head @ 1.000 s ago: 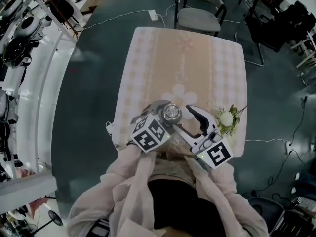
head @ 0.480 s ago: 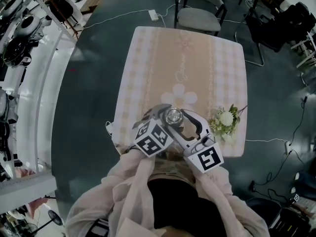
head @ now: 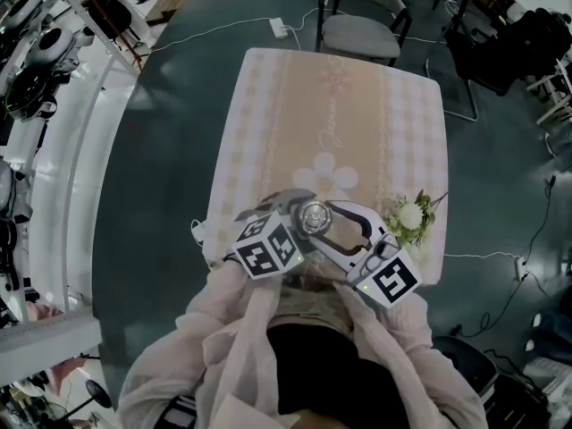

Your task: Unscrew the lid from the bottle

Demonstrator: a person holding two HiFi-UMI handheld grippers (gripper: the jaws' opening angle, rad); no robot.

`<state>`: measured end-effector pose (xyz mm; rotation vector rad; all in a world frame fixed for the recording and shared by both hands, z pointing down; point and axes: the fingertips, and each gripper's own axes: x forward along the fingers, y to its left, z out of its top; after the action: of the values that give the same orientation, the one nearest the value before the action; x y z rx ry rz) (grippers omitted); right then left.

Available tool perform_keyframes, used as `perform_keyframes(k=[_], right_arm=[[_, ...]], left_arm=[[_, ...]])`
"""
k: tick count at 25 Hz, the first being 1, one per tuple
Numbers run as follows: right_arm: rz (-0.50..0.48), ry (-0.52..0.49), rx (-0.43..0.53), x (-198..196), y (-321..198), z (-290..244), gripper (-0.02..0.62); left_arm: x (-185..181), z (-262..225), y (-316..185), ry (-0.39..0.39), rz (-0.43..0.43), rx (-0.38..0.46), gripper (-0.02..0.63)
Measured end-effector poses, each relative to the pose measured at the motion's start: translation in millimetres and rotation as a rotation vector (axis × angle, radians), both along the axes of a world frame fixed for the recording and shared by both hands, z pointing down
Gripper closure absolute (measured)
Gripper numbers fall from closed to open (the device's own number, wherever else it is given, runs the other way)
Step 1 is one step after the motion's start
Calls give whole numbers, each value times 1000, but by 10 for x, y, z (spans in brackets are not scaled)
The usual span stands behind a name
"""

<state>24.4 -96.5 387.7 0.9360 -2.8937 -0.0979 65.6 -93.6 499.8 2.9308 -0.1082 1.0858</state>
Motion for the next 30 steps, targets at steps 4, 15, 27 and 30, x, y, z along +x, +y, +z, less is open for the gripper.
perform_keyframes(k=[4, 15, 27, 30], right_arm=[[-105, 16, -15, -28, 48, 7, 356], [-374, 219, -87, -29, 334, 172, 354], [67, -64, -23, 146, -138, -50, 308], [134, -77, -60, 154, -175, 40, 321]], left_arm=[[-36, 4, 81, -8, 127, 3, 210], [-134, -7, 417, -28, 476, 26, 210], [-9, 0, -279, 71, -117, -64, 210], [-27, 36, -371, 87, -204, -92, 210]])
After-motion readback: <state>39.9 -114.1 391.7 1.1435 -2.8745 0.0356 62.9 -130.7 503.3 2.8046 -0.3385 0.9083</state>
